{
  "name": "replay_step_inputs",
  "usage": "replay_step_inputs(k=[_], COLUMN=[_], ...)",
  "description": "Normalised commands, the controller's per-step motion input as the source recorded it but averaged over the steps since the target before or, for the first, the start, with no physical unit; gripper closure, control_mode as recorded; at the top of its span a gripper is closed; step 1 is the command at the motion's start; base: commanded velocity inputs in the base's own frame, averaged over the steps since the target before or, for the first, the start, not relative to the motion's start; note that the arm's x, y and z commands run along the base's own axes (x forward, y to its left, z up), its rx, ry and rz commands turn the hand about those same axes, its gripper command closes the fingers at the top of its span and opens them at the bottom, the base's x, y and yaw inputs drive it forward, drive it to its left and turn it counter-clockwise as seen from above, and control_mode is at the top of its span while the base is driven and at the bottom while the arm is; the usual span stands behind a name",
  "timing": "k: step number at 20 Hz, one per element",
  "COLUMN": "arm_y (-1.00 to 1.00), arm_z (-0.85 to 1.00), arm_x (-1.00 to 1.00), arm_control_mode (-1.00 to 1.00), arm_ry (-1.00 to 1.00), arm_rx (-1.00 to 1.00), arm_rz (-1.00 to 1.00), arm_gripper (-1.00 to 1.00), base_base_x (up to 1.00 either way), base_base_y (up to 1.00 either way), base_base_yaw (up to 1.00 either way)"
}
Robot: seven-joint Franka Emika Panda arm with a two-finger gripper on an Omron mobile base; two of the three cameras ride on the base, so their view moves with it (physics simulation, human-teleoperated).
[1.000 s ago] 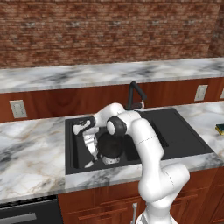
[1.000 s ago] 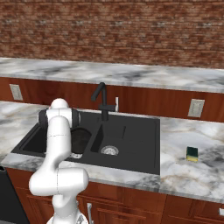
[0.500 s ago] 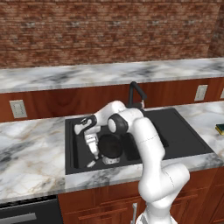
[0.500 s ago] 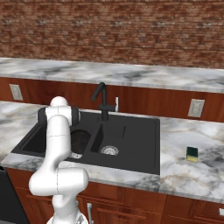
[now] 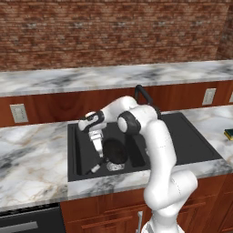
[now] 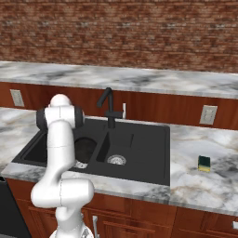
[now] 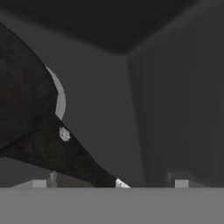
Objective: Pick the pan and sponge and place them into the sink. Then turn on the water.
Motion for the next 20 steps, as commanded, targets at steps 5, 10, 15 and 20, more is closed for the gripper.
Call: replay_step_inputs(k=[5,10,15,20], arm_y=[0.0,0.0,-0.23,-0.44], arm_z=[0.51,0.66,0.83,0.88], arm_x=[0.0,-0.03,-0.23,-0.29], arm_control_mode=[-1.0,-1.0,-1.0,-1.0], arm_ry=[-0.18,-0.28,-0.3,-0.26], arm_rx=[0.0,0.0,0.0,0.0], arm_rz=[0.02,0.04,0.01,0.0], arm_gripper=[-1.0,-1.0,-1.0,-1.0], base_base_x=[0.0,0.0,0.0,0.0], base_base_y=[0.0,0.0,0.0,0.0], base_base_yaw=[0.0,0.0,0.0,0.0])
